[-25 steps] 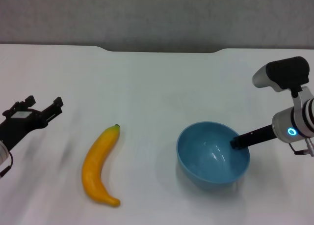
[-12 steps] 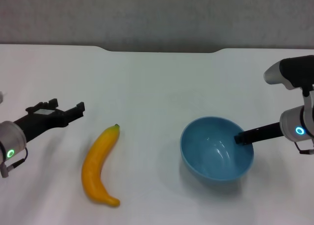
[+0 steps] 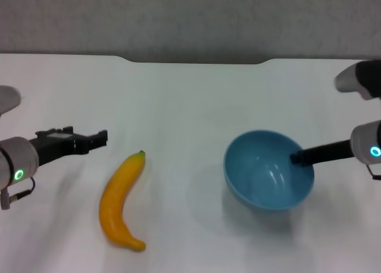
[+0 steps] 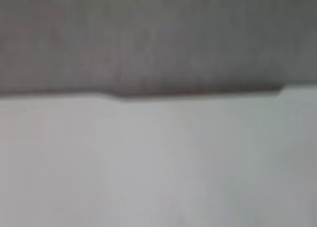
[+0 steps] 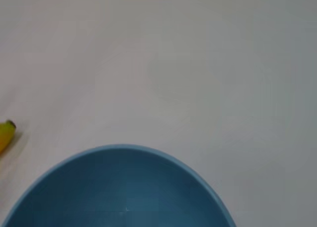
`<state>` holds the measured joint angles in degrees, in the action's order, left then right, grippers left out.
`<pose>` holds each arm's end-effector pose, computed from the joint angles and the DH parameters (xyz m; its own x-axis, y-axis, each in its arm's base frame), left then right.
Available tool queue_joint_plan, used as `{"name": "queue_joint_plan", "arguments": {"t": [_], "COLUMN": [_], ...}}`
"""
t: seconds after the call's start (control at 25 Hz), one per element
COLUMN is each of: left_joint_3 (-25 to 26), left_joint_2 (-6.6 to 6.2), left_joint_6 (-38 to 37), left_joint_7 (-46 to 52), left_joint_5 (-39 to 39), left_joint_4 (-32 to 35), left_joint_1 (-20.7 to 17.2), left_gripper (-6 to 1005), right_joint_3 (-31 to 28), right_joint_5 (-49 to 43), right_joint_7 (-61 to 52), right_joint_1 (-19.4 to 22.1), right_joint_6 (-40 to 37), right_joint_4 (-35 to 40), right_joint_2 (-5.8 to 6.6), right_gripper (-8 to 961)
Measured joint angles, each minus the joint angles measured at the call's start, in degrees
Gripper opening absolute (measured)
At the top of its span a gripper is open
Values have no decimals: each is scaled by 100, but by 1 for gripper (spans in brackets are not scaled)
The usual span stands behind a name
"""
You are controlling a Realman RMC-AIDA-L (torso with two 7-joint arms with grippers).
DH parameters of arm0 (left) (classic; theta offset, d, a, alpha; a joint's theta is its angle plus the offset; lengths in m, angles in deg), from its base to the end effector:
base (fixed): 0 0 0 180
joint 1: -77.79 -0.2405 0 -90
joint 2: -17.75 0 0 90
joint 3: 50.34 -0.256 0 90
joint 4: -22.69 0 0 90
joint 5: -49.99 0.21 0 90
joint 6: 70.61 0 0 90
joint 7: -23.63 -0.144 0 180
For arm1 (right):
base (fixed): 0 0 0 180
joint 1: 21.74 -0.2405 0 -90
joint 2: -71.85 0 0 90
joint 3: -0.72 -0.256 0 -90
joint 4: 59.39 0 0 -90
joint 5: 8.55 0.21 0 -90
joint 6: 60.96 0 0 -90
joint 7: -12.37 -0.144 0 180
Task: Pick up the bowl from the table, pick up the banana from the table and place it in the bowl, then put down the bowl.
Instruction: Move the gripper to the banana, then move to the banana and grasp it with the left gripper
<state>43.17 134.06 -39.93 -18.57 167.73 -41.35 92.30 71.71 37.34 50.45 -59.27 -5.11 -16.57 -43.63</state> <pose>-0.2830 0.3714 0.0061 0.6036 0.5804 0.5466 0.7807 -0.2911 -0.5530 0.2682 0.4043 -0.0184 0.5431 -0.8129 -0.2103 -0.7900 -0.4098 -0.4560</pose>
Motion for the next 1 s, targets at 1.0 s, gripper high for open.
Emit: {"name": "queue_joint_plan", "arguments": {"t": [1.0], "left_joint_3": [-730], "left_joint_2": [23], "left_joint_6": [1578], "left_joint_7": [3036], "left_joint_5": [2947], "left_joint_4": [-448], "left_joint_1": [473], "left_gripper": [885], "right_joint_3": [12], "right_joint_5": [274], "right_joint_7": [-138], "right_joint_1": [323], "right_joint_6": [137], "right_joint_4": [766], "right_joint_2": [25], "right_gripper": [30]}}
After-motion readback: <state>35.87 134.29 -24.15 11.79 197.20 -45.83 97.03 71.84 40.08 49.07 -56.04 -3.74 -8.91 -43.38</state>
